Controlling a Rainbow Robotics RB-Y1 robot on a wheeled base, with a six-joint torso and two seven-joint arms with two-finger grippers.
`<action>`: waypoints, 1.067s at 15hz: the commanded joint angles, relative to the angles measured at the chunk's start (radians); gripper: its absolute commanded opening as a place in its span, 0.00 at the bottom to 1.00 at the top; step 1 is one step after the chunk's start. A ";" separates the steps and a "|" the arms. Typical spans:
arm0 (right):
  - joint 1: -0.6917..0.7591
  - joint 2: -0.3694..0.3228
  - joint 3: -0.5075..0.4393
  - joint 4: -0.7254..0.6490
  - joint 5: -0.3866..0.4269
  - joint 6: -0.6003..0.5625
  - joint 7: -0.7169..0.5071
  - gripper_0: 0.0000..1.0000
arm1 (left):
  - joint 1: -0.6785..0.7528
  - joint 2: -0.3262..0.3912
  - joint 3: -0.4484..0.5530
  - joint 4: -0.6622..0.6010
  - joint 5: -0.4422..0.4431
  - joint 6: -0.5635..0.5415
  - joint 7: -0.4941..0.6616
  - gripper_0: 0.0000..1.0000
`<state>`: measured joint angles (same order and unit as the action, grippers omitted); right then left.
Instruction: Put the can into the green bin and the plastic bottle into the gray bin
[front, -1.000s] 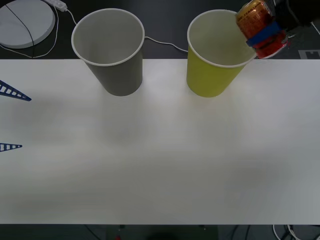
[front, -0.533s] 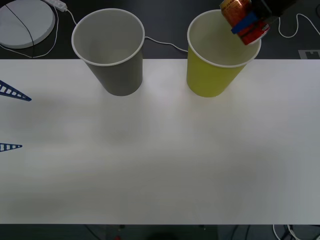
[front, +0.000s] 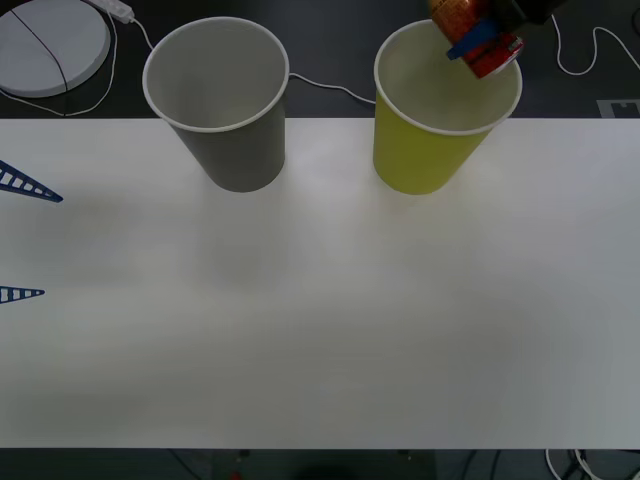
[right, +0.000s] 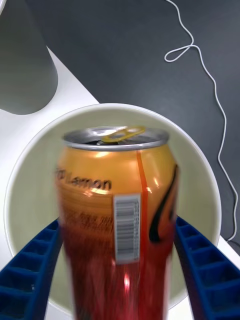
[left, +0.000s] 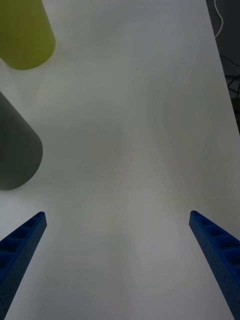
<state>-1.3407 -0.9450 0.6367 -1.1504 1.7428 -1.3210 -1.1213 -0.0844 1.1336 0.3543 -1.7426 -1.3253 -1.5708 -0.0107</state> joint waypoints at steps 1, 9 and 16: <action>0.000 -0.009 0.000 -0.003 -0.016 0.000 0.011 1.00 | 0.000 0.000 0.000 0.000 0.000 0.000 0.000 1.00; 0.109 -0.166 -0.092 -0.112 -0.223 -0.061 0.135 1.00 | 0.000 0.000 0.000 0.000 0.000 0.000 0.000 1.00; 0.380 -0.279 -0.381 -0.241 -0.387 -0.201 0.393 1.00 | 0.000 0.000 0.000 0.000 0.000 0.000 0.000 1.00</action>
<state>-1.0178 -1.2013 0.2890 -1.3644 1.4011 -1.5210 -0.7791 -0.0844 1.1336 0.3543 -1.7426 -1.3254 -1.5708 -0.0107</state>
